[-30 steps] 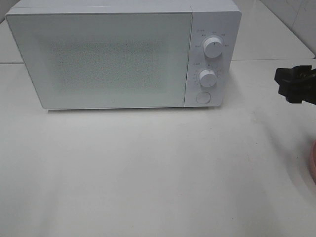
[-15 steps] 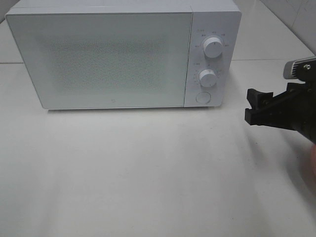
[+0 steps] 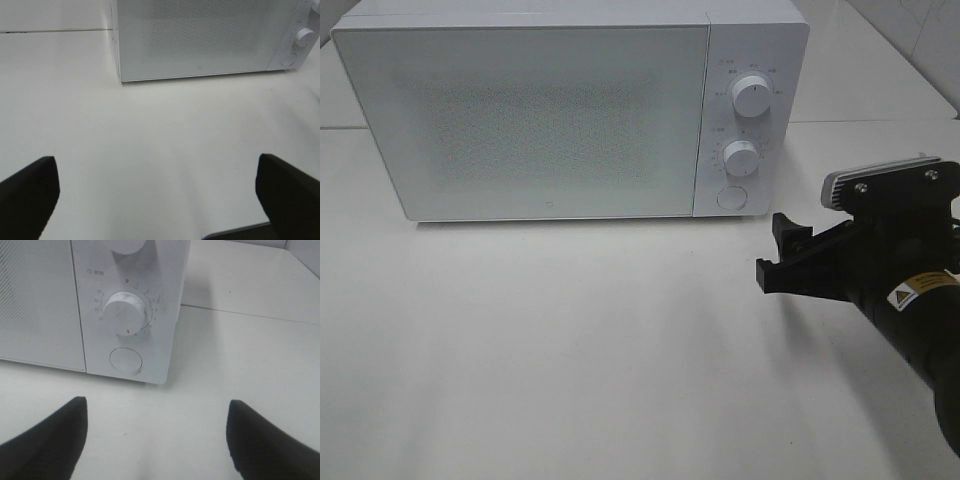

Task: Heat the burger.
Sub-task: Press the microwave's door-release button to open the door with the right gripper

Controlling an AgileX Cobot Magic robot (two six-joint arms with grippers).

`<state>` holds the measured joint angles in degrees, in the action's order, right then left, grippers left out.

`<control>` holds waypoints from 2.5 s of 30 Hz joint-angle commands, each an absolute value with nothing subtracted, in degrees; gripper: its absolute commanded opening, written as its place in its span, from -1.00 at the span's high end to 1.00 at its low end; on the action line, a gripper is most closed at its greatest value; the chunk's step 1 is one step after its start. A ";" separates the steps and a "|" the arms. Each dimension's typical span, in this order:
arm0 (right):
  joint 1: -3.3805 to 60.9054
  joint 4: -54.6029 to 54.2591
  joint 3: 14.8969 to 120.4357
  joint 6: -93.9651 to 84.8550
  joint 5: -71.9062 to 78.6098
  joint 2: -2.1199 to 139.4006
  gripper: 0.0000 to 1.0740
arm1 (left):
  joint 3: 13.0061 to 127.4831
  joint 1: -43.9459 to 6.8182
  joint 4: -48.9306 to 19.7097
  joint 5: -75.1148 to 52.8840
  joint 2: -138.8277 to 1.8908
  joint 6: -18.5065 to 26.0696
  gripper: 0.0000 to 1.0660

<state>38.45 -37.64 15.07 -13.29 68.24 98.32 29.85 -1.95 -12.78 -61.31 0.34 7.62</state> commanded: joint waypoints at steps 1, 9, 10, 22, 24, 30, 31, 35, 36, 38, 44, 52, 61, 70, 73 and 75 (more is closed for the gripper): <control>41.48 -40.97 15.07 -13.69 69.79 99.47 -0.42 | 29.68 -1.78 -13.06 -61.54 0.23 7.56 -0.87; 42.11 -41.20 15.07 -9.00 69.73 99.52 -0.39 | 29.68 -1.78 -13.06 -61.54 0.23 7.56 -0.87; 42.11 -41.20 15.07 -6.99 69.73 99.52 -0.37 | 29.68 -1.78 -13.06 -61.54 0.23 7.56 -0.87; 42.11 -40.45 15.07 23.15 69.73 99.52 0.16 | 29.68 -1.78 -13.06 -61.54 0.23 7.56 -0.87; 42.11 -40.39 15.07 26.99 69.67 99.52 0.28 | 29.68 -1.78 -13.06 -61.54 0.23 7.56 -0.87; 42.11 -39.19 15.07 44.46 69.67 99.52 0.66 | 29.68 -1.78 -13.06 -61.54 0.23 7.56 -0.87; 42.11 -38.50 15.07 51.74 69.67 99.52 0.76 | 29.68 -1.78 -13.06 -61.54 0.23 7.56 -0.87; 42.11 -38.33 15.07 60.45 69.56 99.52 0.91 | 29.68 -1.78 -13.06 -61.54 0.23 7.56 -0.87; 42.11 -38.16 15.07 64.46 69.27 99.52 0.96 | 29.68 -1.78 -13.06 -61.54 0.23 7.56 -0.87; 42.11 -37.87 15.07 66.35 69.27 99.52 1.00 | 29.68 -1.78 -13.06 -61.54 0.23 7.56 -0.87; 42.11 -36.44 15.07 73.17 69.27 99.52 1.00 | 29.68 -1.78 -13.06 -61.54 0.23 7.56 -0.87; 42.06 -37.30 16.04 72.82 68.58 99.52 1.00 | 29.68 -1.78 -13.06 -61.54 0.23 7.56 -0.87; 41.77 -38.56 21.49 72.88 66.86 103.88 1.00 | 29.68 -1.78 -13.06 -61.54 0.23 7.56 -0.87; 39.99 -37.36 25.50 76.15 66.23 110.12 1.00 | 29.68 -1.78 -13.06 -61.54 0.23 7.56 -0.87; 39.99 -38.22 27.39 76.15 65.89 111.55 1.00 | 29.68 -1.78 -13.06 -61.54 0.23 7.56 -0.87; 39.99 -38.45 27.85 76.09 65.26 112.07 1.00 | 29.68 -1.78 -13.06 -61.54 0.23 7.56 -0.87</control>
<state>40.34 -38.39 27.50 76.32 65.72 112.07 29.85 -1.95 -12.78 -61.31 0.34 7.62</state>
